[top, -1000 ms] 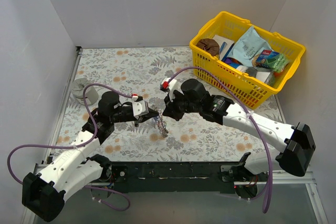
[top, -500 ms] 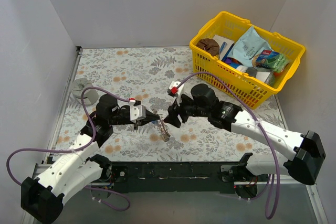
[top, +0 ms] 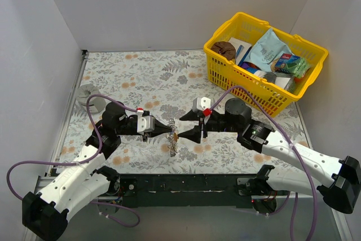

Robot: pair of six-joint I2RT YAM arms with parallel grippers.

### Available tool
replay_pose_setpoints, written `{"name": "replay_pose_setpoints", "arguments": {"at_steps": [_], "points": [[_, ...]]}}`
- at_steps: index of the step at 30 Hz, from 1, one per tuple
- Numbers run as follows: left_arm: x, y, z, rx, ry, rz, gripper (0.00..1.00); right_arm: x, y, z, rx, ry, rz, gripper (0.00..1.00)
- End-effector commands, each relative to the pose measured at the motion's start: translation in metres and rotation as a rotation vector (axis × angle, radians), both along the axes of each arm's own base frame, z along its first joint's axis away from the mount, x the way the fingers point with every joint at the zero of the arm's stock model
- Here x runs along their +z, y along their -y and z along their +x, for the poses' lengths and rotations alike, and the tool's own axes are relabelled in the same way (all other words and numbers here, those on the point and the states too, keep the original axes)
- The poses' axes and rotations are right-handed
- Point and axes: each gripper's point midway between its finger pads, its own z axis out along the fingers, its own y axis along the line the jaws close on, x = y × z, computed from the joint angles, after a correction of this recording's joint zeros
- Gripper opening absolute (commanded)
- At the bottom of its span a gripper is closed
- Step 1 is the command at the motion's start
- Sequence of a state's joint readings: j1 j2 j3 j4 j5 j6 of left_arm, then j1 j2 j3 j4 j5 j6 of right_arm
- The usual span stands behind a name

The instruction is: Put the keys on the keyring

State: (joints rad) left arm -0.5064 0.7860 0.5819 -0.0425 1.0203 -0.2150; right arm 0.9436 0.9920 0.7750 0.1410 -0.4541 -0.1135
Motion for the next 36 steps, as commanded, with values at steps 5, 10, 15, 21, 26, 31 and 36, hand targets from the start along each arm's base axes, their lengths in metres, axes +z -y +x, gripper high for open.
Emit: {"name": "replay_pose_setpoints", "arguments": {"at_steps": [5,10,15,21,26,31,36], "points": [[0.021,0.003,-0.011,-0.066,0.082,-0.057,0.0,0.019,-0.021,-0.018,0.182,0.035,0.075,0.58],[0.021,0.002,-0.011,-0.069,0.083,-0.06,0.0,0.013,-0.025,-0.015,0.181,0.017,0.06,0.5],[0.021,0.003,-0.012,-0.074,0.082,-0.061,0.0,0.011,-0.025,-0.011,0.154,0.005,0.056,0.34],[0.022,0.003,-0.013,-0.078,0.086,-0.064,0.0,0.013,-0.028,-0.008,0.145,-0.016,0.05,0.07],[0.022,0.002,-0.012,-0.072,0.088,-0.065,0.0,0.011,-0.029,-0.006,0.133,-0.034,0.027,0.01],[0.024,0.002,-0.009,-0.048,0.096,-0.065,0.0,0.016,-0.024,0.004,0.071,-0.018,-0.004,0.01],[0.023,0.002,-0.003,-0.033,0.071,-0.035,0.41,0.0,-0.014,0.011,0.029,-0.01,-0.123,0.01]]}}
